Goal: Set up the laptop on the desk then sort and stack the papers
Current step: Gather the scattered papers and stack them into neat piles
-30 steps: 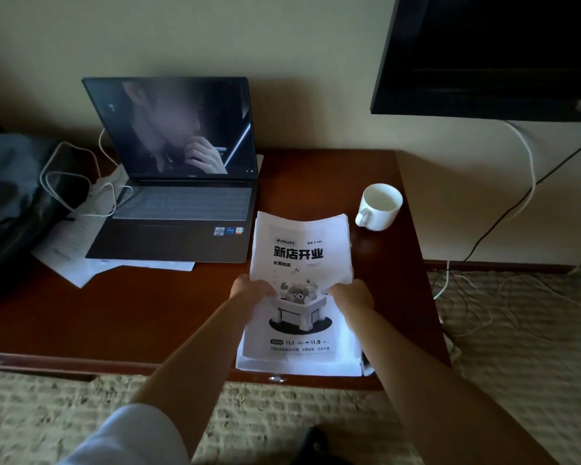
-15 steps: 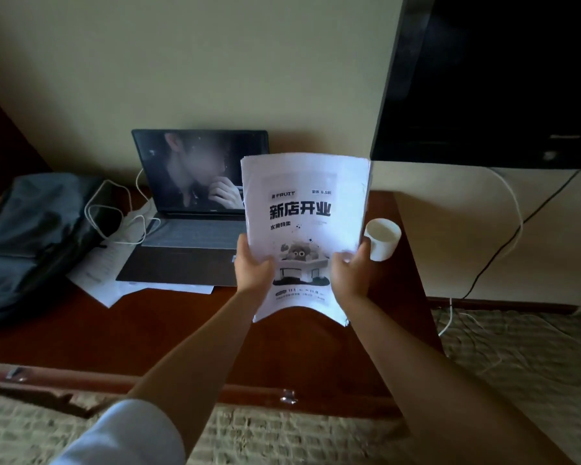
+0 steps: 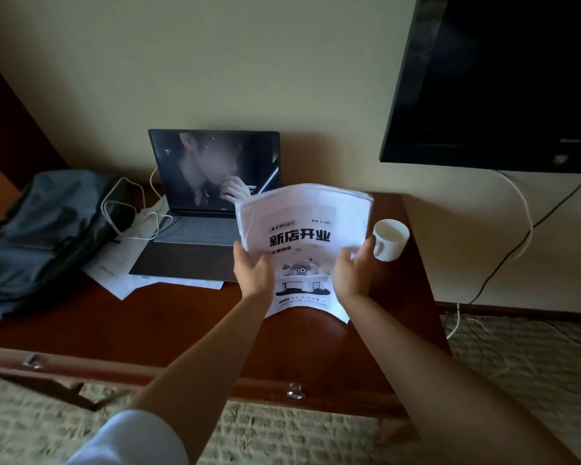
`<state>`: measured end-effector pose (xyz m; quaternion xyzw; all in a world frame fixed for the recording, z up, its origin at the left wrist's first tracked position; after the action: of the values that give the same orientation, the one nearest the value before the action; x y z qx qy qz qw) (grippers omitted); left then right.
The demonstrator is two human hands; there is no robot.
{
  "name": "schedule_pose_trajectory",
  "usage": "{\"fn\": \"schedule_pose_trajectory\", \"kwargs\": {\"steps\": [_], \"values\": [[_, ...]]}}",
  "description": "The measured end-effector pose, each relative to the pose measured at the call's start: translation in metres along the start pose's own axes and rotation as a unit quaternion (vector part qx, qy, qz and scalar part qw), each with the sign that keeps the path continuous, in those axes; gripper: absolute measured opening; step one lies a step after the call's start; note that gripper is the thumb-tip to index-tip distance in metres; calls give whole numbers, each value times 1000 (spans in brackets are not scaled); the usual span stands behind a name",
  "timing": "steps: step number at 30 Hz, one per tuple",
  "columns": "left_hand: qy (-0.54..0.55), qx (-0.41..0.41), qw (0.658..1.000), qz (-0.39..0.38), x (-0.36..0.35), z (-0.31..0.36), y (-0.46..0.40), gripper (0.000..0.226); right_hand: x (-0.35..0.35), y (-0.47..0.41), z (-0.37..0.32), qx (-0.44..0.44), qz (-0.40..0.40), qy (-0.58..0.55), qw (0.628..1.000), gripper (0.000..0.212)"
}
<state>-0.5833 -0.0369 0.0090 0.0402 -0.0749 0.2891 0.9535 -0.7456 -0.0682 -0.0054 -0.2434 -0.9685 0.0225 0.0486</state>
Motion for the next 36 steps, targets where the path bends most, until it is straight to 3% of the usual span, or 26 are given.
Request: {"fn": "schedule_pose_trajectory", "kwargs": {"steps": [9,12,18,27,33,36], "values": [[-53,107,989,-84,-4,-51,-4,39,8,12,27,-44,-55,54,996,39],[-159,115,978,-77,-15,-56,-13,26,7,2,28,-14,-40,108,993,45],[-246,154,949,-122,-32,-81,-22,27,17,-21,71,-125,-72,209,967,36],[-383,124,900,-169,-50,-119,-30,41,24,-24,126,-188,-113,308,926,43],[-477,93,854,-187,-52,-126,-34,44,28,-19,122,-119,-79,417,898,48],[-517,68,833,-187,-49,-121,-32,47,25,-18,116,-95,-101,426,894,58]]}}
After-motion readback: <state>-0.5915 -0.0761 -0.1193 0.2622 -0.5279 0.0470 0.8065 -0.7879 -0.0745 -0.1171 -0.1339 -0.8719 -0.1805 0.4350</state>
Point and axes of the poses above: each hand's wrist, its own y-axis away from the middle knuckle, its own x-axis out of the back of the hand, z = x × y, the point moved 3 cm from there along -y, towards the middle knuckle, and after that the axes turned 10 degrees about -y, right-handed, at the moved point
